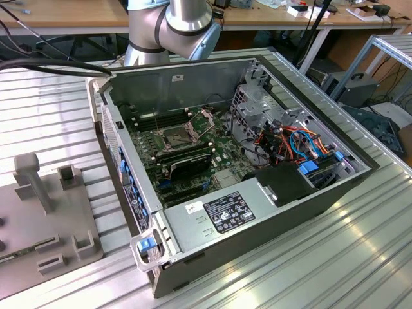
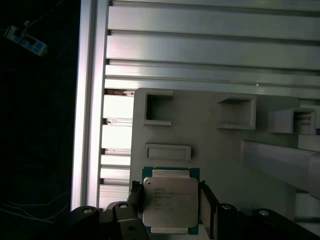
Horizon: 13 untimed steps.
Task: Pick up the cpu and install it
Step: 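Pick up the cpu and move it towards the insertion slot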
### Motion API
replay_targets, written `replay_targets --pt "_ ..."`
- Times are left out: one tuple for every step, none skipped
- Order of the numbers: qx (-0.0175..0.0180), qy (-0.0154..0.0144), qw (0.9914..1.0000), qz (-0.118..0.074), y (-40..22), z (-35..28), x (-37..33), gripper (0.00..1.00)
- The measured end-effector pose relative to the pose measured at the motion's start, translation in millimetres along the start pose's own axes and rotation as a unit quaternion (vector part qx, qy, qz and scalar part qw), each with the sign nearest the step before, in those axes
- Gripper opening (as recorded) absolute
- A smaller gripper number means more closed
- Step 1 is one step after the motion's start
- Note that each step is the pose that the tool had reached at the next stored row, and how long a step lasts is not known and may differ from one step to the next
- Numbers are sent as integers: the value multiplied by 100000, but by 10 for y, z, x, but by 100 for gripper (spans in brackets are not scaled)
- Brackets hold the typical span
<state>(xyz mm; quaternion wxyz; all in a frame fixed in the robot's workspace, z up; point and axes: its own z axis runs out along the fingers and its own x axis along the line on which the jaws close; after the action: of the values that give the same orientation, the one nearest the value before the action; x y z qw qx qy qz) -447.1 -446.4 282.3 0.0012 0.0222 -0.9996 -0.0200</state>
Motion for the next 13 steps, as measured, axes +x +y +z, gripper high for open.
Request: replay_targets --pt "0 -2 100000 1 0 -6 0 55" --pt "2 0 100000 1 1 -13 0 55" --pt "-5 -4 100000 0 1 -20 0 55" --pt "0 -2 100000 2 2 -34 0 55" --pt "-3 -5 100000 2 2 -42 0 55" --pt "1 -3 100000 2 2 -50 0 55" --pt "-1 -2 100000 2 3 -61 0 55" --pt "-3 -9 100000 0 3 -68 0 55" --pt "0 -4 100000 0 3 -79 0 55" --pt "-5 -9 100000 2 4 -87 0 55" --pt "-2 -6 100000 0 4 -98 0 55" --pt "-2 -6 100000 0 4 -107 0 55" --pt "-2 -4 100000 1 5 -119 0 55"
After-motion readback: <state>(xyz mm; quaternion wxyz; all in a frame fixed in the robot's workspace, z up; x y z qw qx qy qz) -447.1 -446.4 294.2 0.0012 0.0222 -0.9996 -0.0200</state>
